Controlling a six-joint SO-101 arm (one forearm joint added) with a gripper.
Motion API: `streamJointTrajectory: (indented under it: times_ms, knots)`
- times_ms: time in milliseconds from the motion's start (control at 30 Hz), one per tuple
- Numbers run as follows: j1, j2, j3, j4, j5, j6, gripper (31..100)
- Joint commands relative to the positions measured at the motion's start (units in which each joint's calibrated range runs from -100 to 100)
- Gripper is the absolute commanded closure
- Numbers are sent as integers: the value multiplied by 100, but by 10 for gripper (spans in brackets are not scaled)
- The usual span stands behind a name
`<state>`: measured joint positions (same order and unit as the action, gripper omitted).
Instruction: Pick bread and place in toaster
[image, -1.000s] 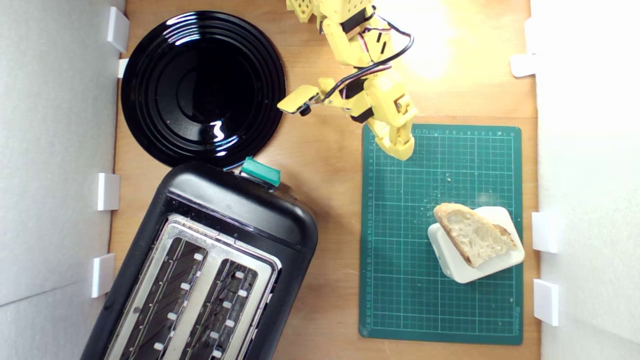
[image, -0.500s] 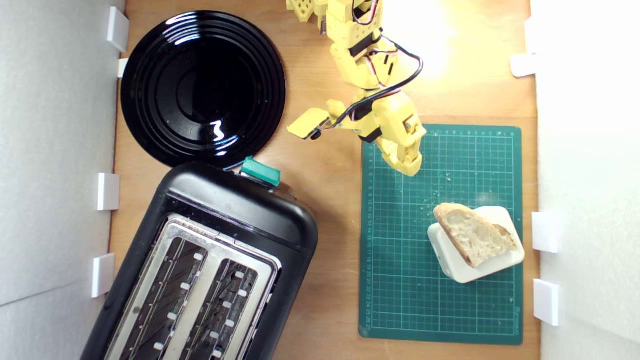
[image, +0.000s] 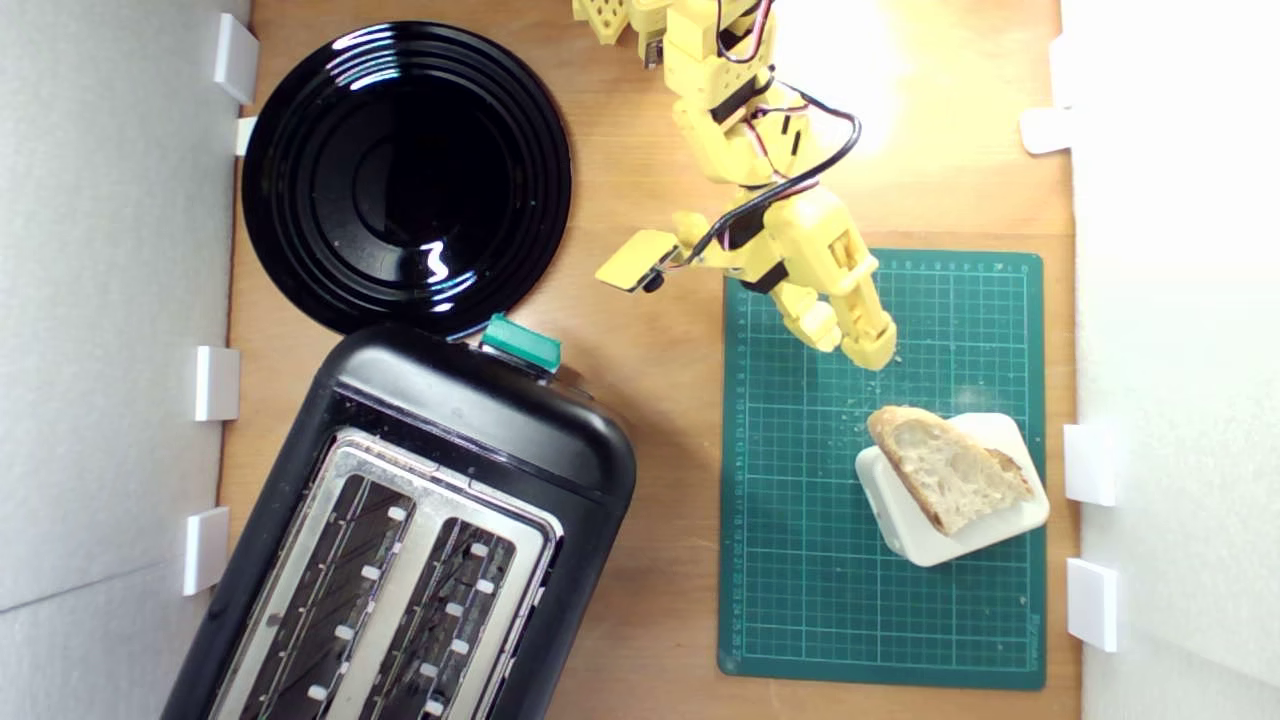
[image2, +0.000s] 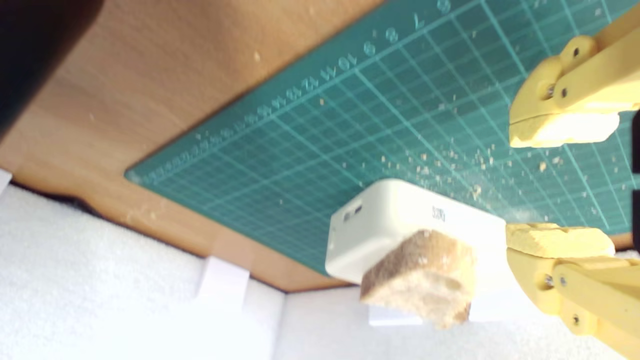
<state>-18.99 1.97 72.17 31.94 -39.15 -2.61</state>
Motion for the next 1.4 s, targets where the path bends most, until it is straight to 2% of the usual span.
streamJointTrajectory:
  times_ms: [0,133,267,667,700,833,900,1367]
  knots:
    - [-67,-31,-258,-57,-300,8,567]
    - [-43,27,-258,-66,-633,2,567]
    - [-59,485,-267,-619,-1196,34,566]
    - [-18,593,-331,-656,-1264,144,565]
    - [-18,593,-331,-656,-1264,165,556]
    - [-67,618,-331,-973,-1264,165,411]
    - [-67,626,-331,-991,-1264,170,372]
    - [-341,1225,-1220,-1073,-1264,159,367]
